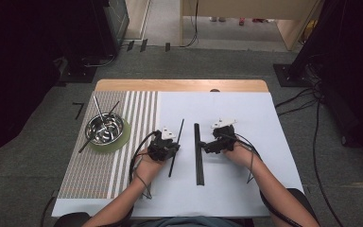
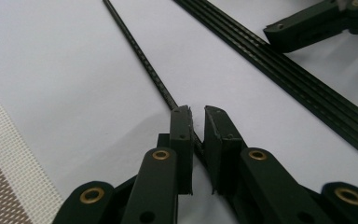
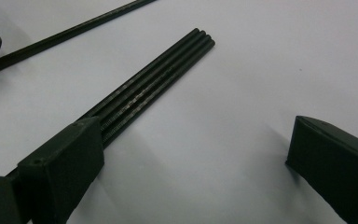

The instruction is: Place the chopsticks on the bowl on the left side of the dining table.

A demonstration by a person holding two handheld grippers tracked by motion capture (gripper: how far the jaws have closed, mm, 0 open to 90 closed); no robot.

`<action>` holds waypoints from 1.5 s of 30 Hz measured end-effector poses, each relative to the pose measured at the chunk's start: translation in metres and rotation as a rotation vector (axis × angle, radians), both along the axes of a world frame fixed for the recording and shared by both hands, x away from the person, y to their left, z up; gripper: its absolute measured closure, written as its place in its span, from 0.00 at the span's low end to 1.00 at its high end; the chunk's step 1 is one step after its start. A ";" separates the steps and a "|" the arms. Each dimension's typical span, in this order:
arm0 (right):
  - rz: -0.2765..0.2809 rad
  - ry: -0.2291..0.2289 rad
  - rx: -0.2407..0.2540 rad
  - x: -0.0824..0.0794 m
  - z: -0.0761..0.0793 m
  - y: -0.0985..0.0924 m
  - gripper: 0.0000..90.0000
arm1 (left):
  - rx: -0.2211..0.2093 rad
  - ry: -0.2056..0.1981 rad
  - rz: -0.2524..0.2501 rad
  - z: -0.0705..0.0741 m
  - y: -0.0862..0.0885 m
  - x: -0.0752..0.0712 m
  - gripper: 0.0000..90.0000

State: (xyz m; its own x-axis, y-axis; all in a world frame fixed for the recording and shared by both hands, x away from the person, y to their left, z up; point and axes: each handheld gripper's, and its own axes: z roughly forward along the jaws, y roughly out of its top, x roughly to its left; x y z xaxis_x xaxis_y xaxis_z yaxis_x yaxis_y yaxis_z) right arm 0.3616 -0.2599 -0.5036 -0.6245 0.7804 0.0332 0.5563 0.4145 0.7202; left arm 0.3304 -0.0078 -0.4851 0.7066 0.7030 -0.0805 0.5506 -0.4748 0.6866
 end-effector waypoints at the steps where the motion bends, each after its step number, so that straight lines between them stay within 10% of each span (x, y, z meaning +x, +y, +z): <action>1: 0.000 0.000 0.000 0.000 0.000 0.000 0.04 | 0.000 0.000 0.005 0.000 0.001 0.001 0.92; 27: 0.000 0.001 0.000 0.000 0.000 0.000 0.04 | -0.044 -0.003 0.008 -0.001 0.012 0.028 0.96; 45: 0.000 -0.001 0.000 0.000 0.000 0.000 0.04 | -0.013 -0.007 0.056 0.006 0.017 0.002 0.92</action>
